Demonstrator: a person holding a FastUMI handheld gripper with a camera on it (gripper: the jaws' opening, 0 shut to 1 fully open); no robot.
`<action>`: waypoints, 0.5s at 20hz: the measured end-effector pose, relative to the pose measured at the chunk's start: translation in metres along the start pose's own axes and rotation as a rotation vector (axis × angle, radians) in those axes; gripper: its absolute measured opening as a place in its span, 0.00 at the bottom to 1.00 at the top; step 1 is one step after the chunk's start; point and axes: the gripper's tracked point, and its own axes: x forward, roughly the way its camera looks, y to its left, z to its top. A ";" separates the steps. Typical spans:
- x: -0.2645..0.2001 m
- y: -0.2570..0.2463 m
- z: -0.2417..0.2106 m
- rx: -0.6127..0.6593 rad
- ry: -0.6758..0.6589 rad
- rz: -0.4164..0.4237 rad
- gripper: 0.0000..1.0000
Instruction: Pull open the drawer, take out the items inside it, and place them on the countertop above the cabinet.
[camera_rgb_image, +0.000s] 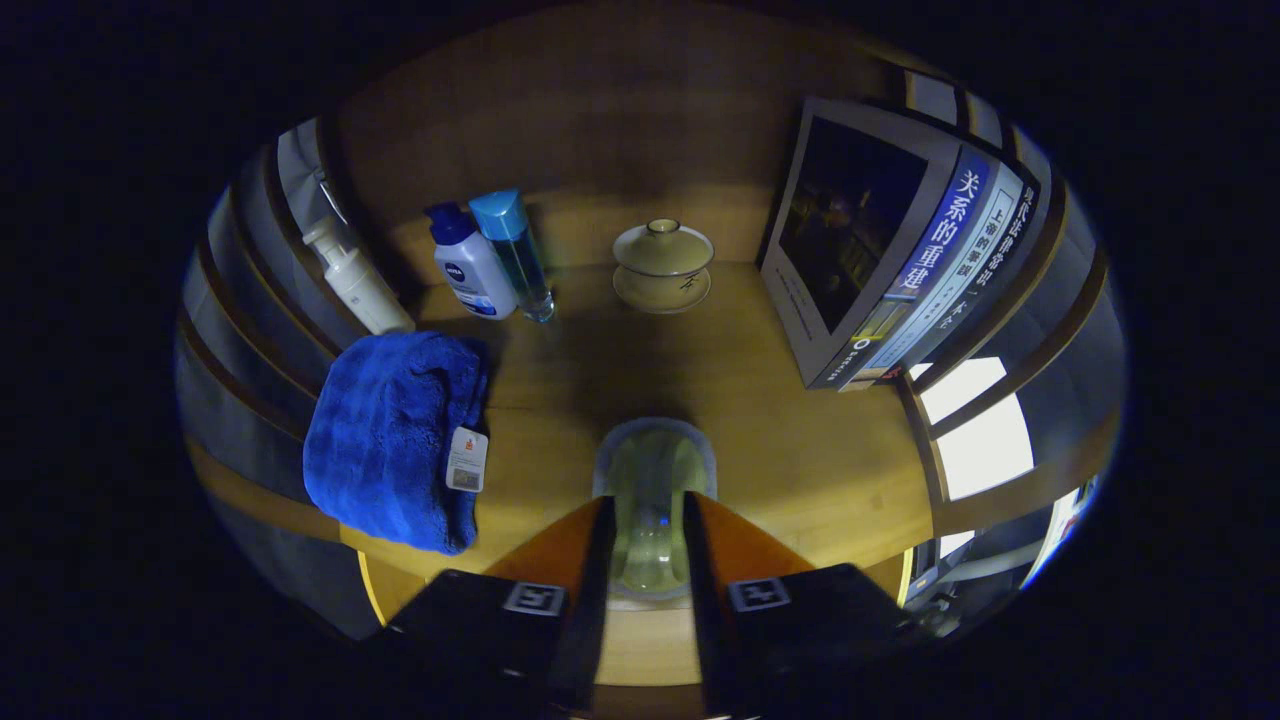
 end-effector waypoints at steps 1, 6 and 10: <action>-0.002 -0.002 -0.001 -0.008 -0.004 -0.007 0.55; -0.009 -0.006 -0.008 0.009 -0.040 -0.007 1.00; -0.024 -0.010 -0.018 0.031 -0.083 0.010 1.00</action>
